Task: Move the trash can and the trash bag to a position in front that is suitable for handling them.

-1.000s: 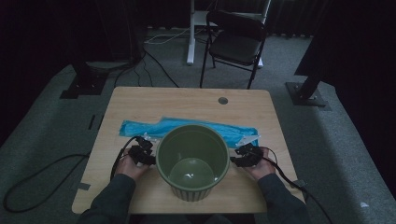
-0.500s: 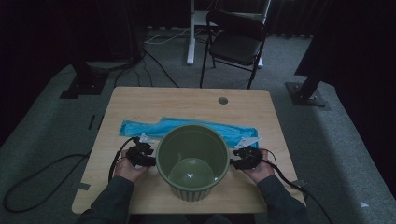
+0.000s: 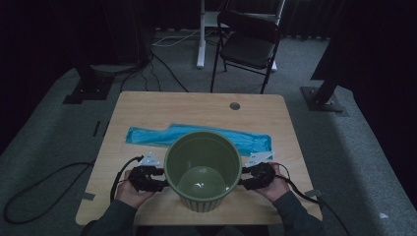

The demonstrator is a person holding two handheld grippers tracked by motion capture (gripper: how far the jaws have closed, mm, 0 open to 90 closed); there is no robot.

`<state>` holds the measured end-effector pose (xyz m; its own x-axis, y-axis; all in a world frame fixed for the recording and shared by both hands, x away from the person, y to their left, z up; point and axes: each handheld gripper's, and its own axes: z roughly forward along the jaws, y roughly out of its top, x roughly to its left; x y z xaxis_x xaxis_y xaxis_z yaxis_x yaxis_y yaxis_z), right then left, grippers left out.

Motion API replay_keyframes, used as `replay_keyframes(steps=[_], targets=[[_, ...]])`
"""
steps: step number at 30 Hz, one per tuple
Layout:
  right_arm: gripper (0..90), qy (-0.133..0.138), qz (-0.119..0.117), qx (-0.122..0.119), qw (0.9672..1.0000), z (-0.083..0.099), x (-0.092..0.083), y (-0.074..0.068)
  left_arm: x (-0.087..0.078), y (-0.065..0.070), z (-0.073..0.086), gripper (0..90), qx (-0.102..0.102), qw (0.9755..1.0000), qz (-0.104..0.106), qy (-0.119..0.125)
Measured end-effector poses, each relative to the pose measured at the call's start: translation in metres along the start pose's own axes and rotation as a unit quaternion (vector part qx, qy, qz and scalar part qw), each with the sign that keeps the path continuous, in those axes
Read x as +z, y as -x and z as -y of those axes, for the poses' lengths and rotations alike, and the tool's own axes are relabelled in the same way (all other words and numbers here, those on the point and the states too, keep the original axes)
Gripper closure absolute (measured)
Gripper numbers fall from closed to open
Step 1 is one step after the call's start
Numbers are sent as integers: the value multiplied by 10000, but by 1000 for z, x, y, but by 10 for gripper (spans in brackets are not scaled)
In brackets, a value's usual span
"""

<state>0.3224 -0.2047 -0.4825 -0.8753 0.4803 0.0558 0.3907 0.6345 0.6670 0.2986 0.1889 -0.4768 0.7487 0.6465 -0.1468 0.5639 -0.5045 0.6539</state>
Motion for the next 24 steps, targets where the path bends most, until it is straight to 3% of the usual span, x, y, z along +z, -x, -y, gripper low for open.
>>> replay_keyframes(steps=[6, 12, 18, 21, 24], targets=[[503, 8, -93, -178, 9998, -5, 1, -8, -1, 5, 0, 441, 113, 9999, -75, -16], [509, 26, -9, -119, 9999, -9, 4, -6, 2, -3, -5, 455, -33, 9999, -146, 46], [533, 49, 202, 71, 9998, -20, 13, 10, 8, -18, -17, 481, -232, 9991, -341, 76], [541, 23, 247, 75, 9997, -25, 18, 16, 11, -26, -20, 484, -369, 9987, -342, 82], [553, -34, 311, 28, 9995, -32, 22, 20, 13, -33, -27, 486, -370, 9979, -533, -1]])
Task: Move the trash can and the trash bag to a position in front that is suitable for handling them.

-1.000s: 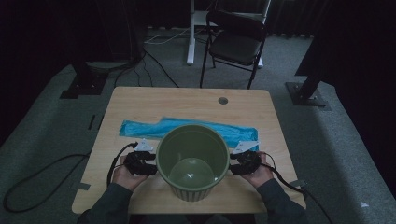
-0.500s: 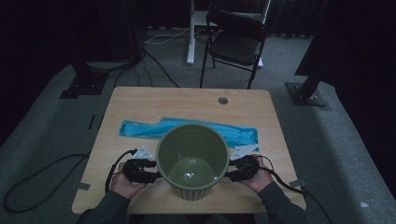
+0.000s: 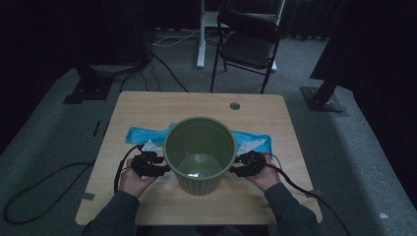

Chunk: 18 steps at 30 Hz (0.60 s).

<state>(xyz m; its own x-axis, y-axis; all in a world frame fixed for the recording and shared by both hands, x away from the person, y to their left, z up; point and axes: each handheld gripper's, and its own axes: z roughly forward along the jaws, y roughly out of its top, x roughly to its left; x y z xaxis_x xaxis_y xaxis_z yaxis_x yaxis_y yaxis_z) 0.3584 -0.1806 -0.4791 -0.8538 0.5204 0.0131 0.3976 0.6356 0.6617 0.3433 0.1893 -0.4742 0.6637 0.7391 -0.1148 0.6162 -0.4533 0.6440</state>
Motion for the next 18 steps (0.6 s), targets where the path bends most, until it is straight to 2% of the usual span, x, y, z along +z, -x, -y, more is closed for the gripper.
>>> replay_keyframes(steps=[1, 2, 3, 4, 7, 8, 9, 10, 11, 12, 13, 16, 17, 18], targets=[[553, 0, 0, 0, 10000, 0, 0, 0, 0, 0, 0, 490, 0, 10000, 0, 0], [564, -5, 41, 7, 10000, -4, 3, 2, 1, -3, -6, 502, 34, 9998, -174, -59], [564, -18, 59, 0, 10000, -6, 5, 2, 1, -3, -6, 511, 34, 9998, -174, -59], [566, -48, 84, -34, 9999, -9, 6, 2, 1, -6, -10, 517, 17, 9995, -300, -104], [562, -46, 84, -91, 9999, -12, 9, 4, 3, -12, -12, 496, -84, 9995, -282, -101], [551, -26, 103, -42, 9999, -13, 10, 8, 4, -18, -12, 484, -207, 9996, -158, -54], [551, -26, 103, -42, 9999, -13, 10, 8, 4, -18, -12, 478, -207, 9996, -158, -54], [552, -19, 265, 45, 9996, -12, 10, 17, 5, -20, -9, 468, -325, 9992, -227, 34], [552, -19, 265, 45, 9996, -12, 10, 17, 5, -20, -9, 460, -325, 9992, -227, 34], [567, -90, 485, 178, 9986, -10, 11, 28, 8, -22, -6, 452, -390, 9989, -254, 4], [567, -90, 485, 178, 9986, -10, 11, 28, 8, -22, -6, 451, -390, 9989, -254, 4], [620, -259, 834, 364, 9955, -5, 13, 49, 9, -24, -5, 452, -400, 9987, -301, -16], [633, -347, 926, 572, 9935, -1, 16, 63, 9, -24, -4, 454, -431, 9987, -262, 9], [633, -347, 926, 572, 9935, -1, 16, 63, 9, -24, -4, 454, -432, 9988, -231, 32]])
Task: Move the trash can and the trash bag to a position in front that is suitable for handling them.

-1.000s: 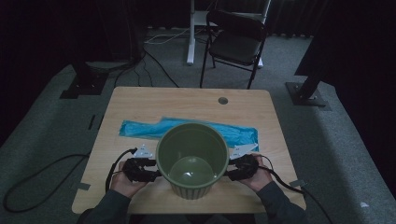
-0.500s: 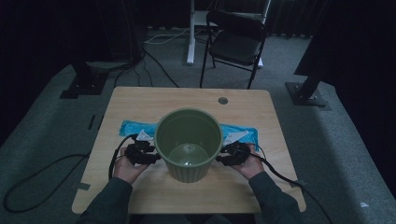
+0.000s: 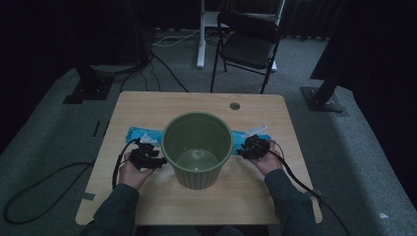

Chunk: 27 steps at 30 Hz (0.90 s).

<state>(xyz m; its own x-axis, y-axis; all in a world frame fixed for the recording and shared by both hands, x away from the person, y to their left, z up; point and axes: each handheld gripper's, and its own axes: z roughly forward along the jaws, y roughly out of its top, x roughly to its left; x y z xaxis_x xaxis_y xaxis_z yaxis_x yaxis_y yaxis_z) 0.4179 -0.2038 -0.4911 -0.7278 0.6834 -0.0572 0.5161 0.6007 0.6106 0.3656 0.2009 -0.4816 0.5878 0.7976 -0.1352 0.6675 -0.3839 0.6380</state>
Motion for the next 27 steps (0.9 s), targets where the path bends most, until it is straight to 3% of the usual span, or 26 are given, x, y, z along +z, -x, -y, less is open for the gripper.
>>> replay_keyframes(steps=[3, 8, 15, 17, 18, 19, 20, 23, 27], targets=[[623, -276, 168, 150, 9994, 5, 13, 14, 0, 2, 1, 454, 38, 10000, 28, 39], [575, -434, 237, 166, 9986, 8, 23, 18, -2, 2, 2, 456, 26, 9999, 90, 111], [591, -468, 103, 337, 9983, 12, 31, 23, -1, 3, 1, 470, 12, 9998, 95, 169], [655, -460, 31, 344, 9983, 12, 31, 23, -1, 3, 1, 470, 59, 9999, 86, 134], [751, -427, -29, 341, 9985, 12, 31, 22, 0, 3, 1, 470, 57, 9999, 81, 129], [751, -427, -29, 341, 9985, 12, 31, 22, 0, 3, 1, 470, 45, 9999, 76, 127], [845, -382, -3, 371, 9986, 12, 32, 22, 0, 3, 1, 470, 37, 9999, 90, 128], [891, -383, 25, 436, 9983, 12, 32, 23, 0, 4, 1, 470, 51, 9999, 78, 145], [899, -498, -109, 415, 9978, 13, 29, 19, 0, 5, 1, 469, 93, 9998, 71, 154]])
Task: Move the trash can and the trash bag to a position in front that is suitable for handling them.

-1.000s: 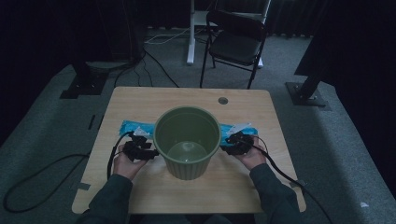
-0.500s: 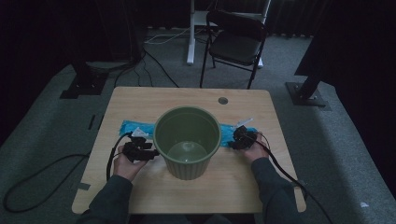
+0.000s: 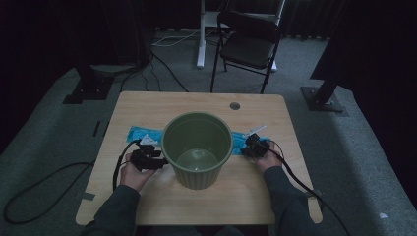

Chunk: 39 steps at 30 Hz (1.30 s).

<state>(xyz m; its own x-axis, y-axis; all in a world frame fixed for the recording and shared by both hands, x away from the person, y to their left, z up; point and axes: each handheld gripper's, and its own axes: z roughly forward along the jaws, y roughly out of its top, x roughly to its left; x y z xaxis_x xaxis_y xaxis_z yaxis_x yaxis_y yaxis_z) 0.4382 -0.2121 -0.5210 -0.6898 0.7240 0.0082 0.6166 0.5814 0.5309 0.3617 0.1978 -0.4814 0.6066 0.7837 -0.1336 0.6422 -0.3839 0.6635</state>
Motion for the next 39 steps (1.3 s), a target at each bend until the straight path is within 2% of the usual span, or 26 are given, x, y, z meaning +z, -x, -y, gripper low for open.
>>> replay_keyframes(steps=[1, 3, 8, 13, 16, 17, 18, 20, 21, 22, 23, 24, 25, 26, 27, 29, 31, 32, 33, 36, 39], targets=[[899, 0, 0, 0, 10000, 0, 0, 0, 0, 0, 0, 469, 6, 10000, 10, 0], [898, -83, -54, -162, 9998, 3, -3, -10, -1, 0, 0, 470, 17, 10000, -2, 46], [897, -43, -207, -98, 9997, 13, -9, -24, -4, 0, 0, 469, 21, 9998, 17, 172], [897, -164, -261, -227, 9993, 20, -14, -36, -5, 0, 0, 469, 44, 9998, 3, 207], [900, -213, -512, -252, 9981, 24, -17, -45, -6, 2, 0, 469, 35, 9996, -31, 268], [891, -143, -703, -337, 9969, 26, -21, -50, -6, 2, 0, 469, 30, 9995, -36, 306], [891, -143, -703, -337, 9969, 26, -21, -50, -6, 2, 0, 469, 30, 9995, -36, 306], [747, -43, -1082, -351, 9935, 25, -23, -49, -6, 2, 0, 469, 19, 9994, -23, 336], [696, 101, -997, -361, 9943, 23, -26, -45, -7, 1, 0, 470, 8, 9994, -17, 345], [696, 101, -997, -361, 9943, 23, -26, -45, -7, 1, 0, 470, 6, 9994, -11, 348], [678, 251, -853, -215, 9958, 19, -28, -37, -7, 1, 0, 470, 2, 9994, -6, 351], [678, 251, -853, -215, 9958, 19, -28, -37, -7, 1, 0, 470, 6, 9994, -5, 350], [679, 366, -566, -62, 9977, 14, -29, -26, -6, 1, 0, 470, 7, 9994, -6, 349], [679, 366, -566, -62, 9977, 14, -29, -26, -6, 1, 0, 470, 21, 9994, -7, 343], [729, 403, -321, 81, 9986, 8, -26, -15, -6, 1, 0, 470, 25, 9994, -13, 342], [755, 374, -238, 117, 9989, 5, -24, -10, -6, 1, 0, 470, 44, 9994, -29, 337], [767, 343, -171, 145, 9992, 3, -21, -7, -5, 0, 0, 470, 61, 9994, -40, 330], [766, 291, -44, 306, 9991, -2, -12, 0, -5, 0, 1, 470, 60, 9994, -32, 340], [752, 261, 24, 337, 9991, -3, -9, 2, -5, 0, 1, 470, 58, 9993, -26, 359], [721, 201, -13, 454, 9988, -4, 0, 6, -7, -2, 1, 476, 24, 9992, 8, 387], [768, 111, -20, 432, 9990, -3, 3, 5, -7, -4, 2, 505, 11, 9992, 28, 393]])
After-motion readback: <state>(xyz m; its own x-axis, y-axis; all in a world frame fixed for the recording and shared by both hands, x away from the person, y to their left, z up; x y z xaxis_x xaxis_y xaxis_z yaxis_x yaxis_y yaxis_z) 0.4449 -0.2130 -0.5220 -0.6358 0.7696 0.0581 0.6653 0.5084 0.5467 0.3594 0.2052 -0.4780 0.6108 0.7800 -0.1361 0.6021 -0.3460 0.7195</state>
